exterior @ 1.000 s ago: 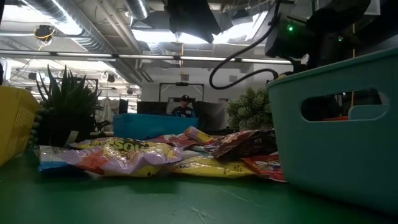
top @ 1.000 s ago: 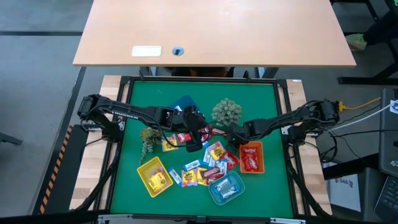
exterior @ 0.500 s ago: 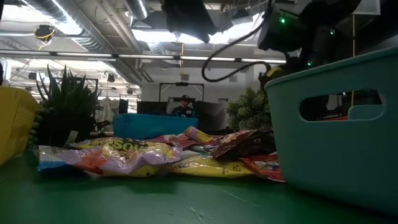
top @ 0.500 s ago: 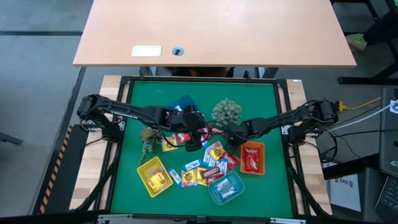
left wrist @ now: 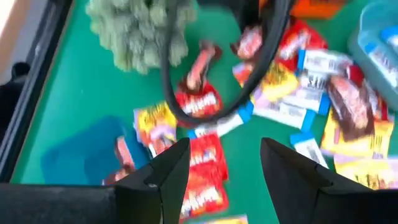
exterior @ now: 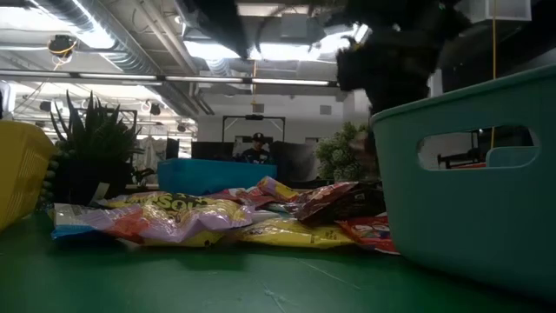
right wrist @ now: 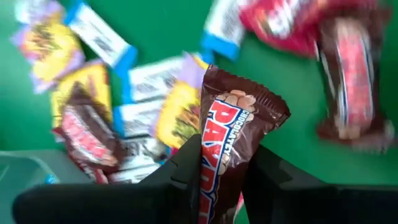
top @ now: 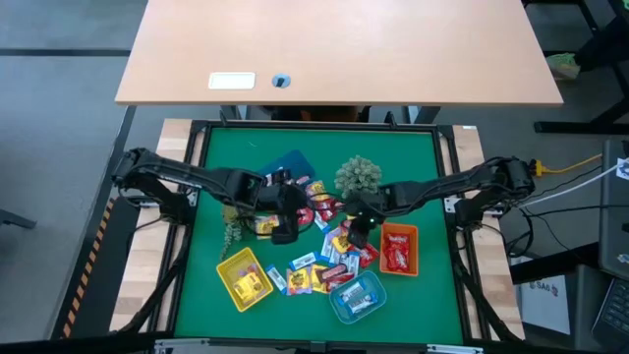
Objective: Sort candy
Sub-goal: Put the brown chocolate into the blue bin
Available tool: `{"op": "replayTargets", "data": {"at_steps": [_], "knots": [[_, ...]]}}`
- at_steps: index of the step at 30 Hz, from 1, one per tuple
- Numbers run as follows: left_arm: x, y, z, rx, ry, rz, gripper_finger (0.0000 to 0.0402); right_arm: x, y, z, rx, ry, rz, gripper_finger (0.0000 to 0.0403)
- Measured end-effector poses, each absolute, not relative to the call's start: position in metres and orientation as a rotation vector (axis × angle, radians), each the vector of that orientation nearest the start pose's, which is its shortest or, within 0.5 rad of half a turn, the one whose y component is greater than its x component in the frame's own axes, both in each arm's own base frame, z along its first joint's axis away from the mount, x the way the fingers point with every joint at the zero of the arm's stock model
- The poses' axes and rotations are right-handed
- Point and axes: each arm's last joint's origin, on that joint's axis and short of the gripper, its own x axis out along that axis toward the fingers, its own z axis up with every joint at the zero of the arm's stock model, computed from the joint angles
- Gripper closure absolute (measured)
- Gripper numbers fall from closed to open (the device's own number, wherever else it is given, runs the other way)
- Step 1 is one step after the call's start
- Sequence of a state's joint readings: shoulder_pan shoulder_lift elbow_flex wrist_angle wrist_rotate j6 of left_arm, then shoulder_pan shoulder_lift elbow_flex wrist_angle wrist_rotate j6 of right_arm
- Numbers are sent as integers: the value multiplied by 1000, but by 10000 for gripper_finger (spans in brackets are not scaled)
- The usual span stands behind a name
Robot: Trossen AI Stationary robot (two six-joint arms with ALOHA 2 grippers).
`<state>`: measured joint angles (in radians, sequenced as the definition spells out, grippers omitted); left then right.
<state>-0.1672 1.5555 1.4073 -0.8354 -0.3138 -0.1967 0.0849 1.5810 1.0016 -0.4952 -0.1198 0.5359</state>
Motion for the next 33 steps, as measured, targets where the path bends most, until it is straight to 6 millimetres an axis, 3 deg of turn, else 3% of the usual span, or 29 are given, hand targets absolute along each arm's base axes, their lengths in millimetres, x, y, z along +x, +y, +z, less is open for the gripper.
{"op": "replayTargets", "data": {"at_steps": [7,15,19,25,29,33], "knots": [[313,-60,310,25,936,247,221,333,17,231,214,793,-94,317],[310,-71,311,33,915,266,221,362,-32,253,99,384,-161,317],[311,-71,311,32,911,267,221,373,-54,251,105,238,-210,317],[311,-70,311,32,910,269,221,388,-79,234,105,110,-244,317],[311,-70,311,34,908,274,221,393,-88,219,118,125,-231,317],[311,-70,311,33,908,275,221,393,-87,217,120,134,-212,317]]}}
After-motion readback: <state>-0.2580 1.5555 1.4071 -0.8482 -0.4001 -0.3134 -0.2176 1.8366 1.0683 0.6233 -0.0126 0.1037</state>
